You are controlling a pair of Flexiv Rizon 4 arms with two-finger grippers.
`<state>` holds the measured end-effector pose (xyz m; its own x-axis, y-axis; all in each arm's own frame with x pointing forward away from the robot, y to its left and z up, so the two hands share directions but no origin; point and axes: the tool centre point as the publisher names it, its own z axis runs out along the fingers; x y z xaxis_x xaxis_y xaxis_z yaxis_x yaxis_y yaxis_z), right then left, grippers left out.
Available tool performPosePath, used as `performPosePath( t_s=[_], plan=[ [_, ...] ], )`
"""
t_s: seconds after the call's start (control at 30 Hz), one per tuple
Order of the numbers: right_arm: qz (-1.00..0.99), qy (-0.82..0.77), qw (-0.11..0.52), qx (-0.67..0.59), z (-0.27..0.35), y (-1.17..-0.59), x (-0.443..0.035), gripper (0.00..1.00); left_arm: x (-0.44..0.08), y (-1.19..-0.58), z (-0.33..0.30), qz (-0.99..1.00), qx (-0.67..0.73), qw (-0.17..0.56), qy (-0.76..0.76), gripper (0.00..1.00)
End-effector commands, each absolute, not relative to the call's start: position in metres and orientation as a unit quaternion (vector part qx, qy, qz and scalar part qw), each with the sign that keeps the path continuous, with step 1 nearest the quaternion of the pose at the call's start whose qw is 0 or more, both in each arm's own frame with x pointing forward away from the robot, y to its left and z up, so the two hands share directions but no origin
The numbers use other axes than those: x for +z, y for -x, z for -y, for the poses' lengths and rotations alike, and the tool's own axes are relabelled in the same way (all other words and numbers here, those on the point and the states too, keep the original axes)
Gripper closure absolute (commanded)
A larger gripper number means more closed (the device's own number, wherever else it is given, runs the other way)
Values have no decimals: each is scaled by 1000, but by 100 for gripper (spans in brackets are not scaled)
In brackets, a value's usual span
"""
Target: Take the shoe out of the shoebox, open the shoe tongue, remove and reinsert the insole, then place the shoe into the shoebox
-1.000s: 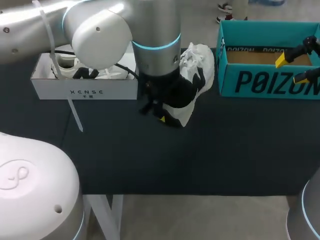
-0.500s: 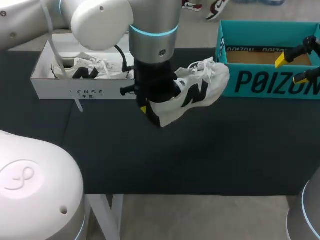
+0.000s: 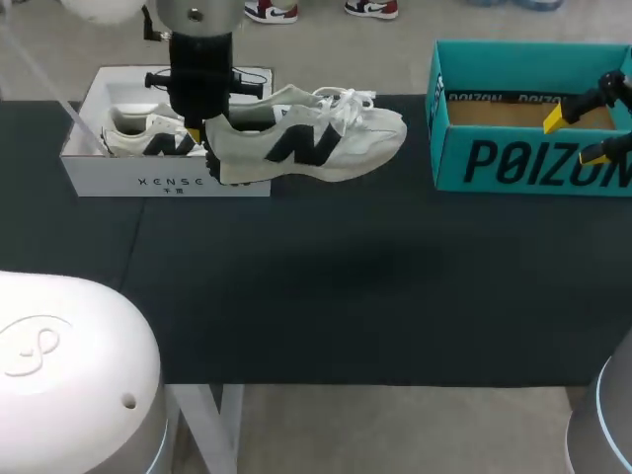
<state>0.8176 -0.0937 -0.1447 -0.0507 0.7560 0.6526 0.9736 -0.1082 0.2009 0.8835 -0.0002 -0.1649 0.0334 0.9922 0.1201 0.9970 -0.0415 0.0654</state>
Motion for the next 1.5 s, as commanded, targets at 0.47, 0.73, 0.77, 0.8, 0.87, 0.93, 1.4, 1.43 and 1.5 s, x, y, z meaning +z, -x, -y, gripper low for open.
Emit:
performPosePath(
  t_s=[0.47,0.73,0.77,0.8,0.87,0.93,1.4,1.43,1.5],
  plan=[
    [646,670,165,-326,93,-817,-145,0,-177,-1018,-98,686,-42,19,726,100],
    [646,670,165,-326,93,-817,-145,0,-177,-1018,-98,686,-42,19,726,100],
    [646,670,165,-326,93,-817,-145,0,-177,-1018,-98,686,-42,19,726,100],
    [646,670,165,-326,93,-817,-145,0,-177,-1018,-98,686,-42,19,726,100],
    [646,670,165,-326,93,-817,-145,0,-177,-1018,-98,686,-42,19,726,100],
    [646,670,165,-326,93,-817,-145,0,-177,-1018,-98,686,-42,19,726,100],
    [646,670,165,-326,93,-817,-145,0,-192,-1061,-140,640,-57,-2,766,100],
    [646,670,165,-326,93,-817,-145,0,-193,-1068,-145,646,-66,-5,761,100],
    [646,670,165,-326,93,-817,-145,0,-197,-1079,-155,650,-84,-2,755,100]
  ],
)
